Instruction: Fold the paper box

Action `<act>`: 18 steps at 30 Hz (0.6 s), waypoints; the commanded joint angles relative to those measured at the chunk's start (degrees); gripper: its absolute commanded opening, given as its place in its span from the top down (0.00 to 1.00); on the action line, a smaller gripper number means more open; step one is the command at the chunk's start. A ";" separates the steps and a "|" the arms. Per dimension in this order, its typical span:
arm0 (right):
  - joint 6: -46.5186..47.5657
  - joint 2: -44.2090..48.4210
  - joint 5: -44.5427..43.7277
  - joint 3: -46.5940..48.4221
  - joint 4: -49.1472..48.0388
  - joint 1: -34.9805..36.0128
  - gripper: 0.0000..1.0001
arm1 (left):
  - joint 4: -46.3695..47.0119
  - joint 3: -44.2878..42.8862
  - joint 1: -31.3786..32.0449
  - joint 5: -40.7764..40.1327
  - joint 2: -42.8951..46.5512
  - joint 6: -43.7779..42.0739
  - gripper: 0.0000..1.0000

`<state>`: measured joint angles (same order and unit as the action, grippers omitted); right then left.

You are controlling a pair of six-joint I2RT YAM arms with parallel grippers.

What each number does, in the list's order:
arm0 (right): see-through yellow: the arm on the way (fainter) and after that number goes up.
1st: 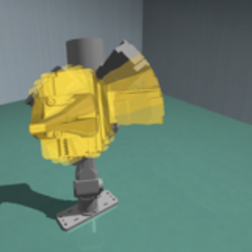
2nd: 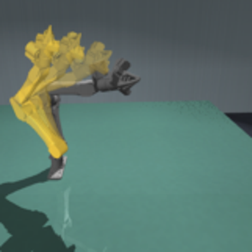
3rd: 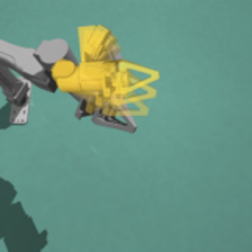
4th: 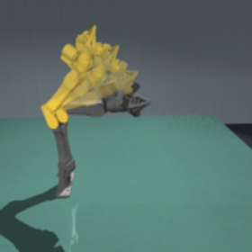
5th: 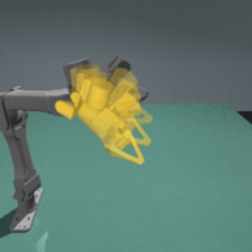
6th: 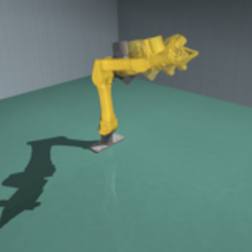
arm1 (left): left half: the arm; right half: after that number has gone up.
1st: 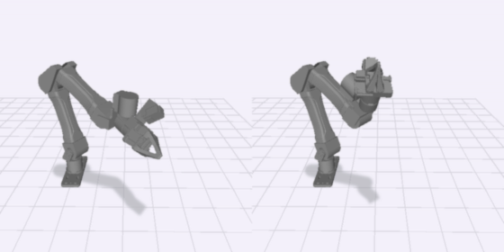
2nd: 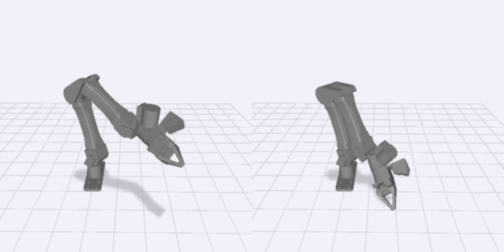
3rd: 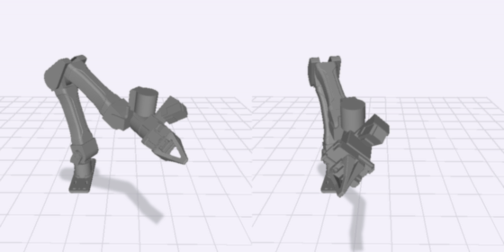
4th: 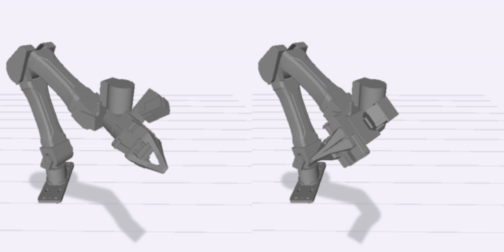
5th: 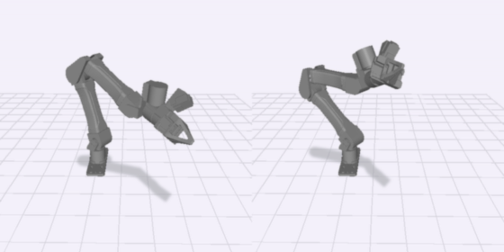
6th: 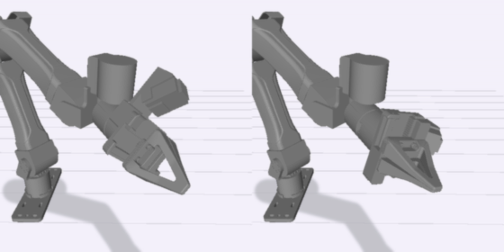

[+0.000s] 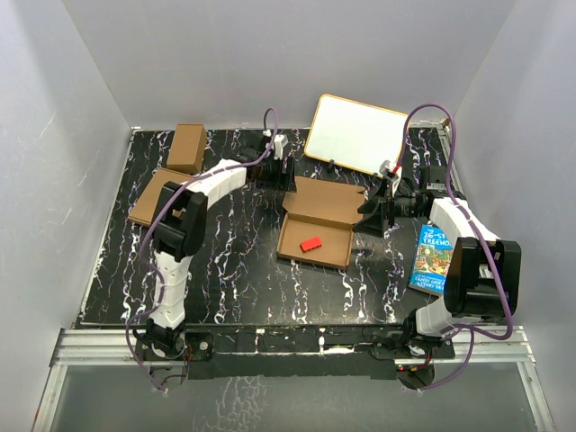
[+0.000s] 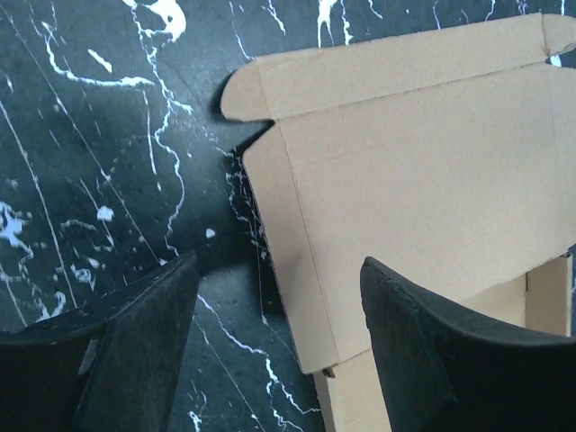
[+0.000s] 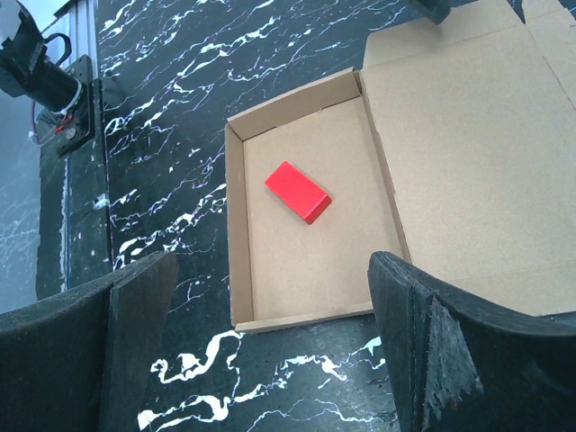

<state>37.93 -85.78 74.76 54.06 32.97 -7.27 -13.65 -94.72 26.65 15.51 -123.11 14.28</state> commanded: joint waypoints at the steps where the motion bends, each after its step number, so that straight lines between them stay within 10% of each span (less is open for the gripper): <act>1: 2.23 0.72 1.90 2.59 -1.08 -0.22 0.05 | -6.36 -9.10 -4.10 10.46 -3.80 0.02 0.31; 10: 2.73 1.13 1.62 2.72 -0.62 -0.28 0.05 | -16.16 -25.48 -6.39 23.68 -15.36 -0.05 0.57; 18: 3.02 1.14 1.62 2.82 -0.44 -0.24 0.05 | -16.14 -28.26 -6.51 28.39 -18.27 0.87 0.59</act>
<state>38.92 -85.76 74.72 54.24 33.26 -7.27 -28.01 -119.96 19.86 38.15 -142.02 14.59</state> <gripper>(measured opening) 0.952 0.414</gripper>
